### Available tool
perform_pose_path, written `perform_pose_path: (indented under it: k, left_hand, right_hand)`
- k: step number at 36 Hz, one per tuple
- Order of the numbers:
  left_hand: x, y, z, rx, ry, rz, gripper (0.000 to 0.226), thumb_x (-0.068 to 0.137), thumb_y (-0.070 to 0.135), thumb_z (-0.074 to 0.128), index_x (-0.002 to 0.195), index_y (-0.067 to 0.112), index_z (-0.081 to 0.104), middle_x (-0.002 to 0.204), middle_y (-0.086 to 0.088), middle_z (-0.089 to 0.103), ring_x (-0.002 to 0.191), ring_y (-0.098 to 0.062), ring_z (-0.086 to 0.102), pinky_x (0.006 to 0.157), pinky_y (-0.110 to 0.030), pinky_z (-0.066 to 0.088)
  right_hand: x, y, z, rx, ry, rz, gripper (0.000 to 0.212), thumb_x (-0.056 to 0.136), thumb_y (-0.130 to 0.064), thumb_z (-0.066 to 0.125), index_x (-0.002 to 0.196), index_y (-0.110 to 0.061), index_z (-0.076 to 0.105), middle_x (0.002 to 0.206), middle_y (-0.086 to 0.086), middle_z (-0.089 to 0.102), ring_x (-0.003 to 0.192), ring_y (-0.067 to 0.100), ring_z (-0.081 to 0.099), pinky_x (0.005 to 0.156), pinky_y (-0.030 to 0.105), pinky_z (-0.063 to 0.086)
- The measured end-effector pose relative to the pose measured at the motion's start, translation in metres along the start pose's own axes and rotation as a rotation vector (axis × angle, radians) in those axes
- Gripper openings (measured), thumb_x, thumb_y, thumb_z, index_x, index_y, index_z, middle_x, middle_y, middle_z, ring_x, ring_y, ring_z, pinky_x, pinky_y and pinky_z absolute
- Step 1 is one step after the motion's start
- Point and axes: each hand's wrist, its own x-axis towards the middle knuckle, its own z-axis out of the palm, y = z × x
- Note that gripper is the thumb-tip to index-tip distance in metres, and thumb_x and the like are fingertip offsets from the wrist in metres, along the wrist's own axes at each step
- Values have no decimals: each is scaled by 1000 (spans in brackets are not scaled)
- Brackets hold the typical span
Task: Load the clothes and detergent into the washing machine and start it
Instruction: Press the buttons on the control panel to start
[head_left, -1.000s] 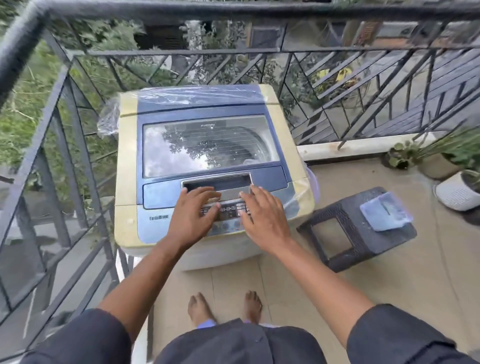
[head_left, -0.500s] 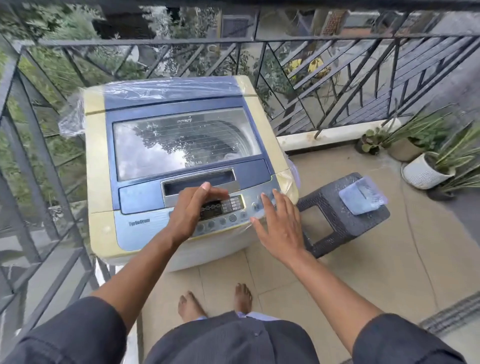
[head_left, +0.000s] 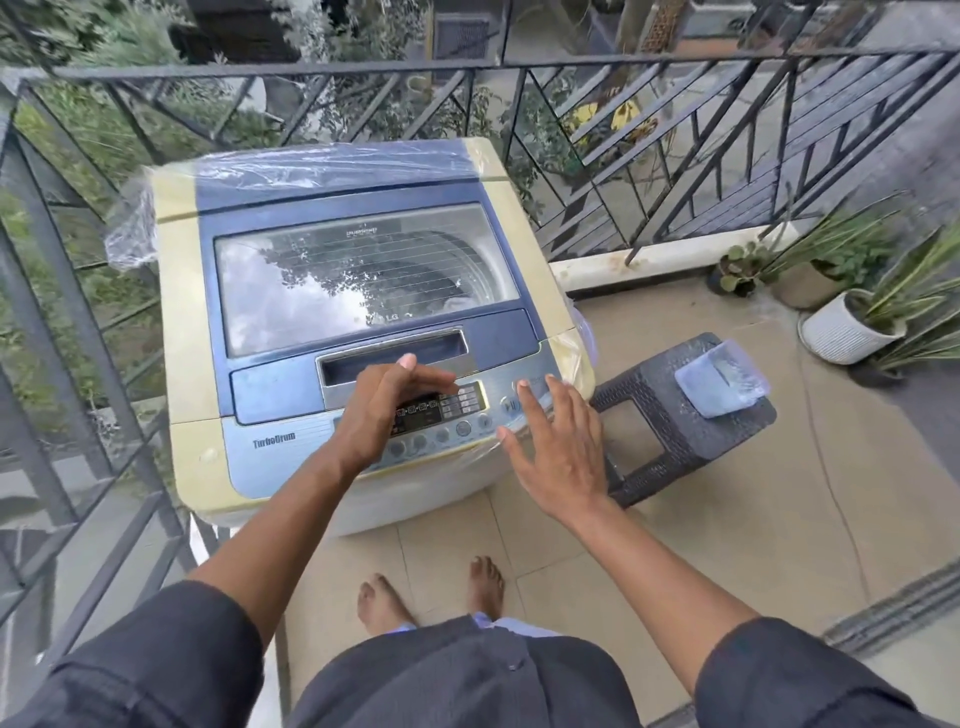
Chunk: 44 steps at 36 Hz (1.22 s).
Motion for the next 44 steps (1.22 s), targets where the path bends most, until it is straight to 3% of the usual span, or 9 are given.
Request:
perform_pose_path:
  k: [8,15,22,37,40,44]
  left_hand:
    - [1,0,2,-35,18,-1,71,105,51,31,111,0,79,106,-17,82,113,-29,77,110,-45,54]
    - [2,6,6,-57,32,-13,71,103,43,28,112,-9,75,105,-24,80,109,-30,78,108,-37,56]
    - [1,2,4,-24,43,9,69,106,41,28,109,-7,77,106,-20,81,107,-31,78,106,-37,56]
    - [0,6,3,-44,21,1,75,104,48,26,112,-8,76,106,-20,81,109,-28,78,99,-25,57]
    - [-2,5,3,-51,8,9,79,100,58,33,113,-7,76,107,-20,81,109,-26,78,98,-23,56]
    - [-3,2,0,-43,5,25,80,96,61,35,114,-4,77,107,-18,81,112,-28,77,104,-29,56]
  right_hand:
    - [1,1,-1,25,-2,2,69,102,-72,20,155,-33,38,160,12,37,148,33,36,117,52,37]
    - [1,1,-4,36,-6,-1,65,102,-69,30,156,-33,39,161,13,38,149,32,36,118,54,36]
    - [-4,-2,-4,36,-30,12,65,103,-66,30,160,-34,31,167,11,31,154,31,30,119,55,34]
    - [-7,-9,-8,32,-70,25,64,107,-58,32,164,-30,25,170,12,23,158,32,20,118,55,34]
    - [-8,-14,-12,14,-83,23,64,107,-55,34,163,-25,28,169,16,24,157,35,22,118,56,32]
    - [-12,-24,-17,-7,-76,-8,59,107,-50,39,158,-22,40,165,17,33,152,38,29,119,59,27]
